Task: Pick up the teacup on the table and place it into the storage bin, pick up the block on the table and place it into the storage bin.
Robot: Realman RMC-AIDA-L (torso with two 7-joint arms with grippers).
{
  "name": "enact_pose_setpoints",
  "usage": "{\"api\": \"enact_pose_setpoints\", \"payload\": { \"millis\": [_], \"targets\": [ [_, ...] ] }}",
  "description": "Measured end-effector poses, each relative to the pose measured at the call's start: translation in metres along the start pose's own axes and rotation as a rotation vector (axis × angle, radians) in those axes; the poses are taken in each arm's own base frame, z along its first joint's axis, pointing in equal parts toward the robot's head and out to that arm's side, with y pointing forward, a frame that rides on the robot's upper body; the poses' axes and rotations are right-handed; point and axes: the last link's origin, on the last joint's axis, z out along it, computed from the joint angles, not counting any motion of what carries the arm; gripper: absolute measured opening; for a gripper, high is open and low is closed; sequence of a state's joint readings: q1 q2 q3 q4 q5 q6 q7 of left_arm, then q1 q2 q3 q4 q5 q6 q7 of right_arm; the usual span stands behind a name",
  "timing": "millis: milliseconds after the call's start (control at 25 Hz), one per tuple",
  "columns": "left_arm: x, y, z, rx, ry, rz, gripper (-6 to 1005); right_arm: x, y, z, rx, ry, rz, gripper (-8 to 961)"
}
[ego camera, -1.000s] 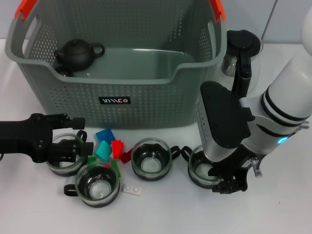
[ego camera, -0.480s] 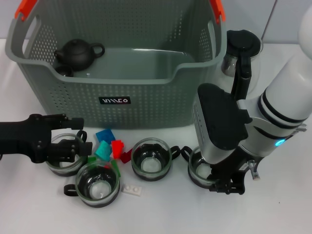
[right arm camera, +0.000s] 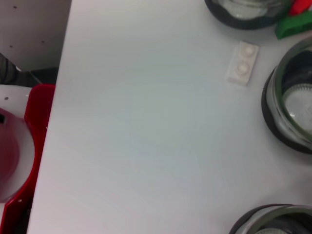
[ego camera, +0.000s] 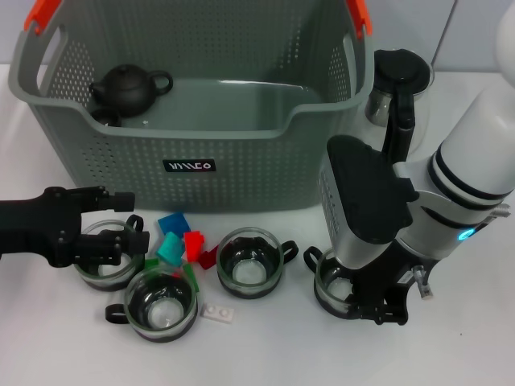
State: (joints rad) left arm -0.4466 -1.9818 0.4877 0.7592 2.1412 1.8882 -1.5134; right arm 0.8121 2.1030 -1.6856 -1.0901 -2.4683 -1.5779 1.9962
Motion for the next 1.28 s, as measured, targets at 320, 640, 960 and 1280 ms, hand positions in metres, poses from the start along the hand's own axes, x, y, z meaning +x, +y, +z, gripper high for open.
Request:
{"api": "enact_pose_setpoints", "payload": {
  "millis": [320, 640, 960, 1280],
  "targets": [
    [0.001, -0.002, -0.004, 0.023, 0.020, 0.003, 875, -0.009, 0.007, -0.055, 0.015, -0.068, -0.021, 56],
    [0.001, -0.006, -0.005, 0.057, 0.028, 0.003, 875, -0.017, 0.012, -0.134, 0.117, -0.250, -0.055, 57],
    [0.003, -0.008, -0.005, 0.069, 0.051, 0.008, 875, -0.039, -0.008, -0.170, 0.288, -0.419, -0.085, 57],
    [0.001, -0.007, -0.007, 0.097, 0.103, -0.011, 875, -0.061, -0.061, -0.176, 0.521, -0.598, 0.033, 56]
  ]
}}
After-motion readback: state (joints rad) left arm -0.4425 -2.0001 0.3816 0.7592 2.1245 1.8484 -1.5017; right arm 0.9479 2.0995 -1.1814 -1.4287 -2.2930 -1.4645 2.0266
